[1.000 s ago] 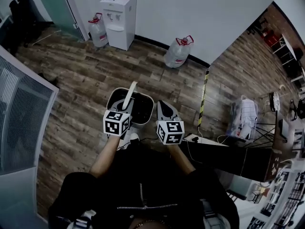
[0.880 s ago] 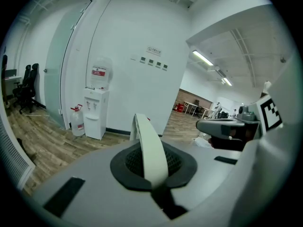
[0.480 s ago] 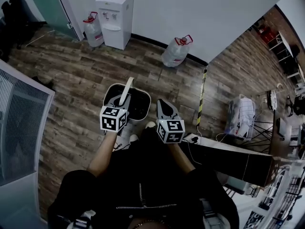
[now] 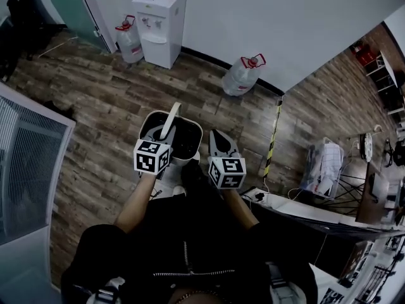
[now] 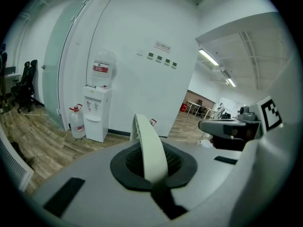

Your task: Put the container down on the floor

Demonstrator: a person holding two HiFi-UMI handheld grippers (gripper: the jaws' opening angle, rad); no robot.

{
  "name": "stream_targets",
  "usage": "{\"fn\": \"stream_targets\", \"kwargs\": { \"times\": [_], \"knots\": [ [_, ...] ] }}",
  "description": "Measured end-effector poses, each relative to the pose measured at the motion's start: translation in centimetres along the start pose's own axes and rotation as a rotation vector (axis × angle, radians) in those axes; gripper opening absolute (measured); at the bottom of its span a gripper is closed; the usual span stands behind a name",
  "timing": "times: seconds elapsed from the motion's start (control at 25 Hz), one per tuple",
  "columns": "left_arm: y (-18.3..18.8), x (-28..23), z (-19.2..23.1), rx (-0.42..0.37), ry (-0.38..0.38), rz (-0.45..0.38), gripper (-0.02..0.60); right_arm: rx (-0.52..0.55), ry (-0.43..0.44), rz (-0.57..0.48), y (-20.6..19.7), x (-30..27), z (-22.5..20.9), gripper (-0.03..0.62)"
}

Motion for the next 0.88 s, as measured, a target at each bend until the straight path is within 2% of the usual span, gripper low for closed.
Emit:
{"fn": "stream_targets", "kwargs": {
  "times": [0.56, 0.88],
  "knots": [
    [6.0, -10.1, 4.6, 0.025, 0.039, 0.013, 0.014, -0.013, 0.040, 0.002, 7.5, -10.0, -6.9, 0.011],
    [9.0, -13.3, 7.1, 0.031, 0.056, 0.002, 0.014, -0.025, 0.060, 0.009, 9.8, -14.2, -8.8, 0.011]
  ]
}}
Point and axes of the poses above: the fingertips, and each gripper's own axes: x backward along the fingers, z to its left, y out of its top, the point moved 10 cm from there along x, backward along the fingers, and after that the axes turned 14 degrees about -x, right-handed, at the moved point
